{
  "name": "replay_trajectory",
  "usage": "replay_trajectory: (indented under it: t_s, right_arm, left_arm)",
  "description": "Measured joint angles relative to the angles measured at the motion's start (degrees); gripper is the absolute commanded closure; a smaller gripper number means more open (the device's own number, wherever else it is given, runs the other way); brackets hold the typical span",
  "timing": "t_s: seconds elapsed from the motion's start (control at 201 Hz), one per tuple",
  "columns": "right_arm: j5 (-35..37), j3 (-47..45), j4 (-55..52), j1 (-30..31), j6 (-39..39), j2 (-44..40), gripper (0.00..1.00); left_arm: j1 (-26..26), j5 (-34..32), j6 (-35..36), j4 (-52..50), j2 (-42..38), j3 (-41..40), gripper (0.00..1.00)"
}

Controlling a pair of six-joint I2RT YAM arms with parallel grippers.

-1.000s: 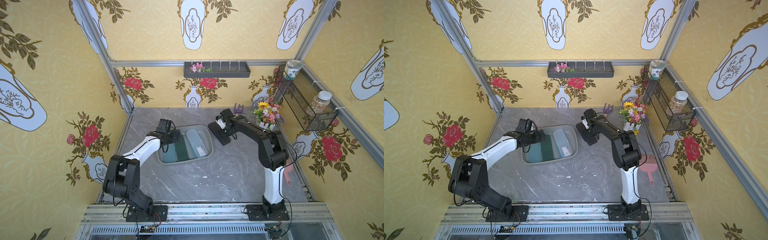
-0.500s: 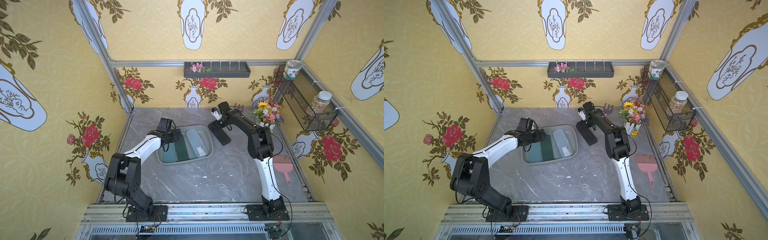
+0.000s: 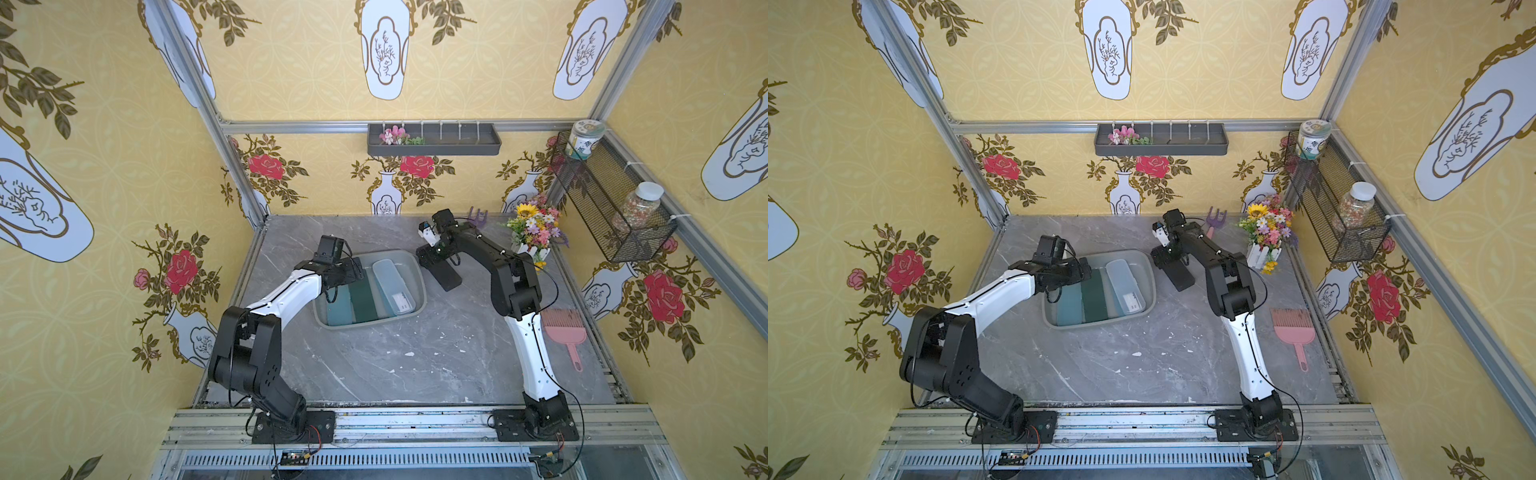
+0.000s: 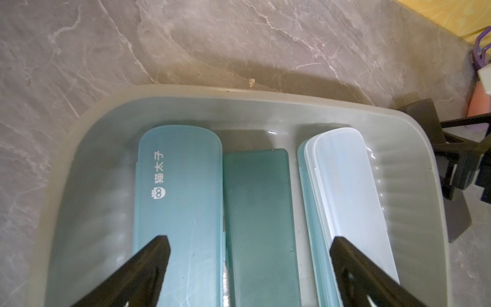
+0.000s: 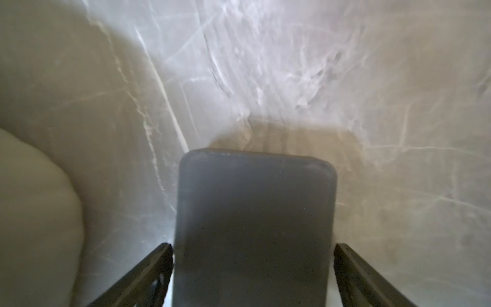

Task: Put the pencil case into the storage box
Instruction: Pick up the pencil case from the center of the board.

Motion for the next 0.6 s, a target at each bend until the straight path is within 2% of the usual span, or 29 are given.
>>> replay_trajectory:
  t_s: [0.229, 0.398, 0.597]
  right_arm:
    - [0.4, -3.4, 2.5, 0.6, -0.1, -1.4, 0.0]
    - [0.4, -7.3, 3.7, 0.5, -0.2, -3.5, 0.06]
    - [0.5, -8.5, 4.5, 0.5, -0.2, -4.3, 0.07]
  left_arm:
    - [0.0, 0.0, 0.0, -0.2, -0.3, -0.2, 0.0]
    - [0.0, 0.0, 0.0, -0.2, -0.4, -0.4, 0.0]
    - [0.0, 0.0, 0.0, -0.5, -1.4, -0.6, 0.0]
